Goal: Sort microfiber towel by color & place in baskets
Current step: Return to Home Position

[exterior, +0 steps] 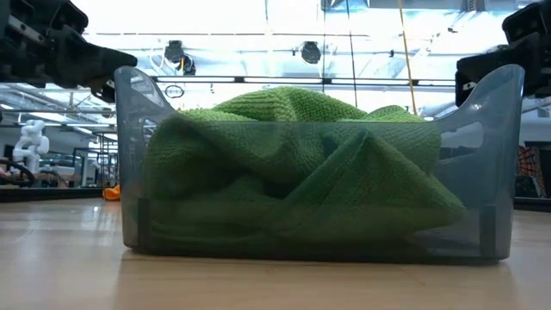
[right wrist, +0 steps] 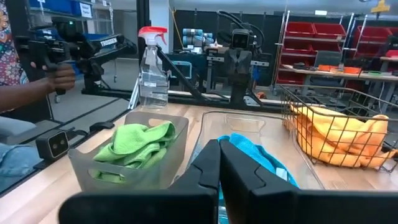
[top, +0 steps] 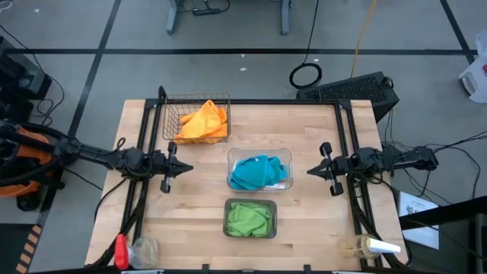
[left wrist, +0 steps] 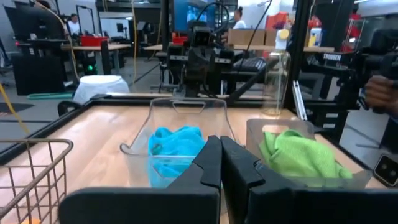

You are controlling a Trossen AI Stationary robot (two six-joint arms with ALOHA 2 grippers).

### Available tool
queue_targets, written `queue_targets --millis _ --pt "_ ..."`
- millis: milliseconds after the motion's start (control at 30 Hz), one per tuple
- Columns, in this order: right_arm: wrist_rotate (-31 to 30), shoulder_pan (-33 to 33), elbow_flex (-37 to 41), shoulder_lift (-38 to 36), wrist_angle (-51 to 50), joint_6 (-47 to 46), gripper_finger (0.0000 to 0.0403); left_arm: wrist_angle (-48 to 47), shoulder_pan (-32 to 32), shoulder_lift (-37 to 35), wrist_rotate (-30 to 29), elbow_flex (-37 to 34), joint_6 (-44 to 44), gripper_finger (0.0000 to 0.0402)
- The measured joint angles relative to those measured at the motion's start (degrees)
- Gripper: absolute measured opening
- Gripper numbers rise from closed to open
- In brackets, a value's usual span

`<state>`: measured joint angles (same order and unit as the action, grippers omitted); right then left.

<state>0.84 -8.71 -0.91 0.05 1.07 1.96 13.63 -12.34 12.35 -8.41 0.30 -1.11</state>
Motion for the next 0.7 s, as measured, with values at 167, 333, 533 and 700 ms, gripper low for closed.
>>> queue_targets --millis 167,333,533,700 --pt "0.1 0.0 0.0 0.0 2.2 1.7 0.0 -3.3 0.0 -4.4 0.0 0.0 -0.1 0.0002" --pt "-3.8 0.0 0.0 0.0 3.1 3.4 0.0 -9.0 0.0 -8.8 -0.8 0.0 -0.2 0.0001" --pt "-5.0 0.0 0.0 0.0 0.6 1.9 0.0 -11.2 0.0 -11.0 -0.8 0.0 -1.4 0.0001" --pt "-2.6 0.0 0.0 0.3 0.2 0.7 0.0 -11.3 0.0 -10.9 -0.6 0.0 -1.4 0.0001"
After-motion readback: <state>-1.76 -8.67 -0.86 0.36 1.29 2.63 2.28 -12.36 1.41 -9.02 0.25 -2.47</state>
